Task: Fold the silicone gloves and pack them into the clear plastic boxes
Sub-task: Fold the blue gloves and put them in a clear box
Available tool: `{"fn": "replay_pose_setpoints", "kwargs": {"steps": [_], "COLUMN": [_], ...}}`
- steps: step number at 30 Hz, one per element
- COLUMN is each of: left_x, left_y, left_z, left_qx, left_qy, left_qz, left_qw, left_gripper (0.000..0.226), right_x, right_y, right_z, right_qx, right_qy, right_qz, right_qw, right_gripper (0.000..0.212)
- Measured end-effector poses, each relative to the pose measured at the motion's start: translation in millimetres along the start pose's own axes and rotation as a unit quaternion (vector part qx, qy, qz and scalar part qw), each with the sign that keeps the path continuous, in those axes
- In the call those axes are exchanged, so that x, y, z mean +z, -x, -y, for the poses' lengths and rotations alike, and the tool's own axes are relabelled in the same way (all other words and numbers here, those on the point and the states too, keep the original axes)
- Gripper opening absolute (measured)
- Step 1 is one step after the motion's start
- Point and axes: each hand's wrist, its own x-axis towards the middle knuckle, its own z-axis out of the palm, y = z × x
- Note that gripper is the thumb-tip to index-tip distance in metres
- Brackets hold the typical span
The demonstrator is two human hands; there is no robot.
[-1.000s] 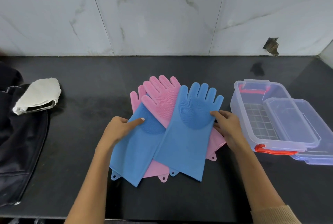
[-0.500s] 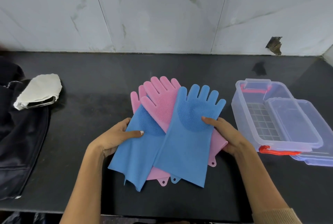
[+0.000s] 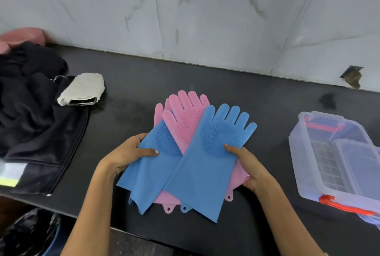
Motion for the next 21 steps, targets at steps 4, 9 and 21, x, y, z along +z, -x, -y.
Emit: {"fn": "replay_pose_setpoints", "kwargs": {"steps": [4, 9, 21], "left_x": [-41, -95, -158], "left_y": [22, 54, 93], "left_z": [13, 32, 48], "left_qx": [0.005, -0.013, -0.036], "left_qy": [0.013, 0.022, -0.039], "left_qz": [-0.071, -0.164, -0.283], "left_qw": [0.997, 0.986, 0.958], "left_gripper": [0.044, 0.040, 0.038], "right_x": [49, 113, 211], "right_y": [-17, -46, -75], "right_z": [-17, -40, -74], "right_qx": [-0.012, -0.007, 0.025], "right_qy": [0.016, 0.054, 0.133], "right_qz": [0.033, 0.080, 0.110], "right_qw": [0.999, 0.995, 0.985], "right_gripper": [0.029, 0.029, 0.023]}}
